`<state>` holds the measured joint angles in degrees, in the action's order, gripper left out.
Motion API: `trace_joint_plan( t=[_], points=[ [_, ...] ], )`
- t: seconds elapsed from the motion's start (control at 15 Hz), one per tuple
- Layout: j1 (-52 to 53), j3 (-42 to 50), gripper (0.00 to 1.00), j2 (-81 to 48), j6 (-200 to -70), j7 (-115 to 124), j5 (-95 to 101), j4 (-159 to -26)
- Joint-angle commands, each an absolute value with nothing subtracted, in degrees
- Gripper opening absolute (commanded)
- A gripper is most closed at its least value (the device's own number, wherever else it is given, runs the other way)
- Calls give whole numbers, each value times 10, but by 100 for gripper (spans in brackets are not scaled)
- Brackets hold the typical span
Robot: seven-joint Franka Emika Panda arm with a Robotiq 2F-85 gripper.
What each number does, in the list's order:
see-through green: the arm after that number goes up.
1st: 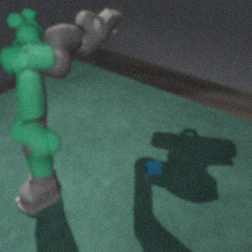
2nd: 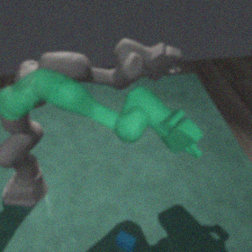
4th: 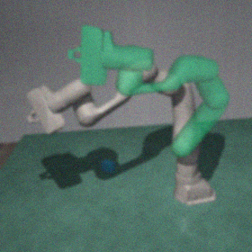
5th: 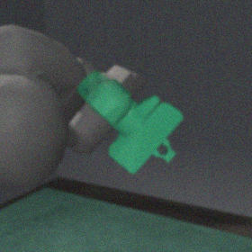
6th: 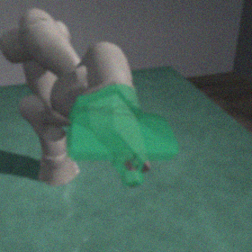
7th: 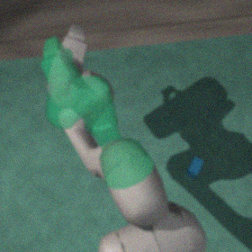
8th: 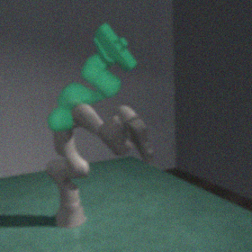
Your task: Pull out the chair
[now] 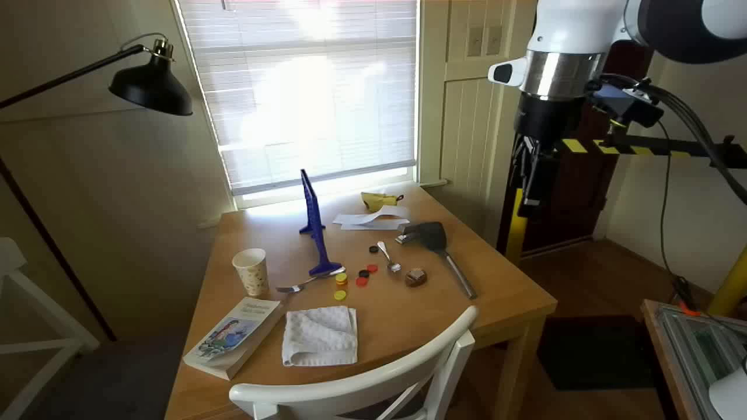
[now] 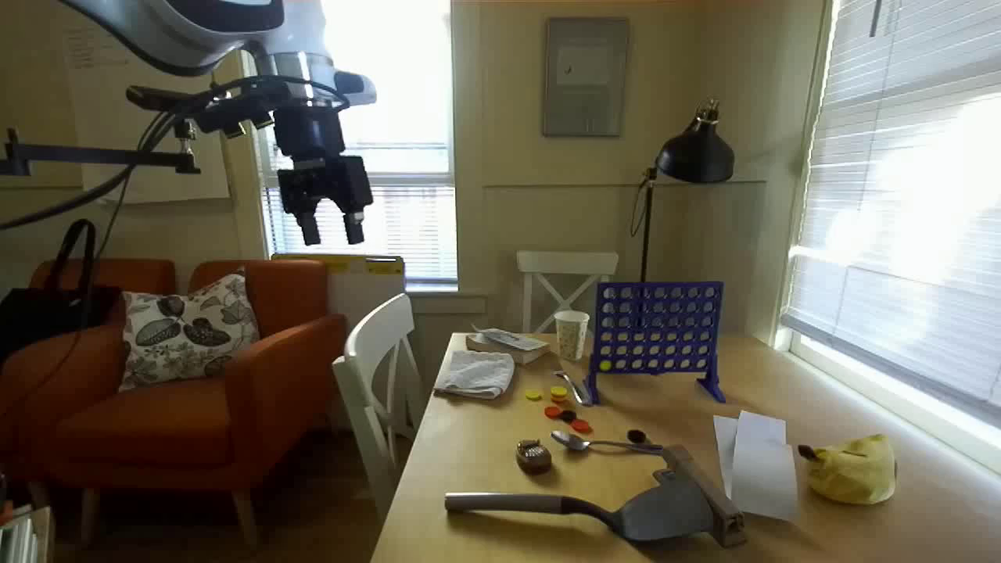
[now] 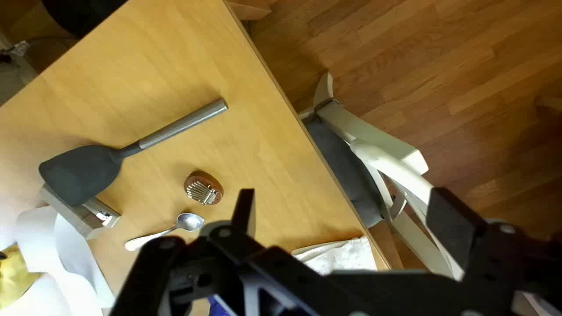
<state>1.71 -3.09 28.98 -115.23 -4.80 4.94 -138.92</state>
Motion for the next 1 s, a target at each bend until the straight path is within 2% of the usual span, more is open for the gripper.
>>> trace_joint_plan(
  t=[0.0, 0.33, 0.93],
  points=[
    [22, -27, 100, 289, -1150, -46, 52, -1388],
    [22, -27, 100, 289, -1150, -46, 52, -1388],
    [127, -92, 100, 146, -1317, -153, 66, -1372]
  ],
)
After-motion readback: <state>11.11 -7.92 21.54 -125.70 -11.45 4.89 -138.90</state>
